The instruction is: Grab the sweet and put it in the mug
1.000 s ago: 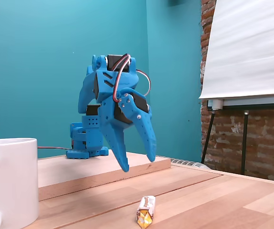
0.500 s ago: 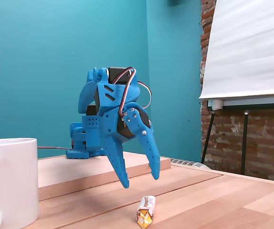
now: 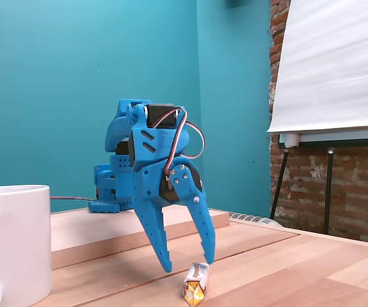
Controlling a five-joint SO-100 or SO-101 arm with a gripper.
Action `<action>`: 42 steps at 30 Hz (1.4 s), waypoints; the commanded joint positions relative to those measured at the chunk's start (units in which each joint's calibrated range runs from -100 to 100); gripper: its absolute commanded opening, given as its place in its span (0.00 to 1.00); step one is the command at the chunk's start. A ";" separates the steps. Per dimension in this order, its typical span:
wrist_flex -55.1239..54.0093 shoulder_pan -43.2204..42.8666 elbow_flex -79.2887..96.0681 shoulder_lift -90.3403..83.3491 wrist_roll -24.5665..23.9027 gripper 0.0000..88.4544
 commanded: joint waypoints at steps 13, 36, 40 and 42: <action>-10.16 -0.38 -3.59 2.17 0.29 0.24; -5.96 -0.45 -2.34 2.68 5.47 0.24; -5.00 -0.45 -2.34 3.03 6.45 0.24; -5.00 -0.45 -2.43 3.20 6.54 0.23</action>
